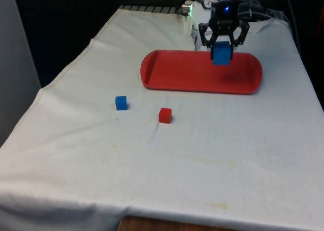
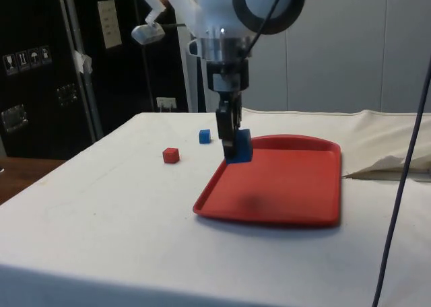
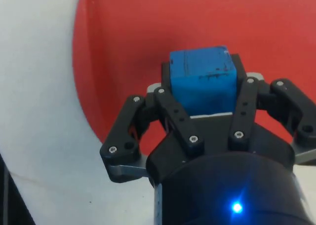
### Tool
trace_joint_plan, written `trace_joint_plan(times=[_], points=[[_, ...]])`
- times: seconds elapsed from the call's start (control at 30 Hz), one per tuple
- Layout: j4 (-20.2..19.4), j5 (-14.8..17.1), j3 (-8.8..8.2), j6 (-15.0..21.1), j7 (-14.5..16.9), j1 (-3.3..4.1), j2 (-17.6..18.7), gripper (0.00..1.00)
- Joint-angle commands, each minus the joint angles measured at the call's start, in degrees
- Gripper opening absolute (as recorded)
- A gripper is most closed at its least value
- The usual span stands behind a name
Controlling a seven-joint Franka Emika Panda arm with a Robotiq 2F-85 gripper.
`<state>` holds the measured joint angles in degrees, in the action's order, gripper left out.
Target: Pick up the largest block and place it onto the tray.
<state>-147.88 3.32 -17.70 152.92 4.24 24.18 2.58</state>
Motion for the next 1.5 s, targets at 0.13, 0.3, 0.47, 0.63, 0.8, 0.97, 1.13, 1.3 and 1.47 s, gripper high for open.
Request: trace_joint_plan(times=[0.13,0.3,0.47,0.63,0.8,0.97,1.13,1.3,1.47], points=[[-3.09,0.63,-0.92,3.15,2.35,-0.29,-0.29,0.00],[-5.39,1.72,-2.06,6.02,4.98,-0.46,0.23,0.00],[-7.16,4.07,-3.32,9.17,8.77,-0.74,1.83,0.00],[-7.68,7.05,-3.27,11.46,11.52,-0.74,3.44,0.00],[-7.51,8.82,-2.98,12.43,13.06,-0.92,4.93,0.00],[-7.10,8.37,-3.50,12.49,12.78,-0.52,5.73,0.02],[-6.99,7.96,-3.72,12.38,12.49,-0.40,5.79,0.51],[-6.99,7.79,-3.78,12.32,12.38,-0.40,5.79,0.98],[-6.99,7.73,-3.84,12.26,12.32,-0.34,5.73,1.00]])
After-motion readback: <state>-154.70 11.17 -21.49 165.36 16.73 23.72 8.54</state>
